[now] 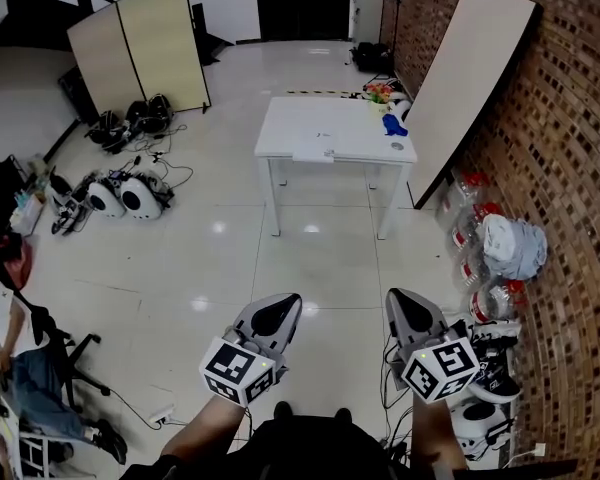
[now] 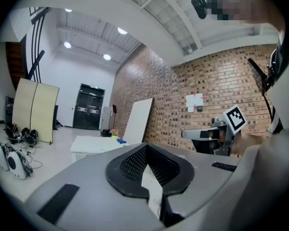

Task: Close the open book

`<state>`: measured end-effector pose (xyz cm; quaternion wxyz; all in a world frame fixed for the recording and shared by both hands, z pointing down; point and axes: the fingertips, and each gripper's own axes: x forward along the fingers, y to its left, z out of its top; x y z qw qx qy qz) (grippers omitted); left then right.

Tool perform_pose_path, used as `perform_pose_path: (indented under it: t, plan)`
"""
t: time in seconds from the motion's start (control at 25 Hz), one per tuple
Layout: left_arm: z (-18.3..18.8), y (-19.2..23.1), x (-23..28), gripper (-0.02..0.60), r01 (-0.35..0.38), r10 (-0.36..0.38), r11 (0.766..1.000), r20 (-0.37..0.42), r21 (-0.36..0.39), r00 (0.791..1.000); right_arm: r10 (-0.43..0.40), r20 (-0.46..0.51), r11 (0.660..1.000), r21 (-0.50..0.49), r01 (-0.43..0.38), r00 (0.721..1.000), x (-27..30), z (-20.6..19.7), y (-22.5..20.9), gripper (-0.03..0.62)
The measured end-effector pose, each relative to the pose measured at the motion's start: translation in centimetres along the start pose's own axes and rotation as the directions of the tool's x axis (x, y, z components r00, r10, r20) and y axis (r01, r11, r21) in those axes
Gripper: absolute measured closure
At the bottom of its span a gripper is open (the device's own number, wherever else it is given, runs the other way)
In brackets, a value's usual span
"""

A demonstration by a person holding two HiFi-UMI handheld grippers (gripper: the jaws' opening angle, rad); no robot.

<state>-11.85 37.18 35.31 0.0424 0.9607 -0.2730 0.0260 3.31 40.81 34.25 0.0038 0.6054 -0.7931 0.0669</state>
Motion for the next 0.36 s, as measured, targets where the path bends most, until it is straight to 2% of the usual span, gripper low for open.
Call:
perform_pose_path:
  t: [0.36]
  plan:
    - [0.05,-0.93,-0.32,0.588,-0.007,0.007,1.000,0.002,0.009,1.000,0.010,-0.007,1.000,-0.001,-0.010,1.000,-0.52,-0.40,-0.11,0.595]
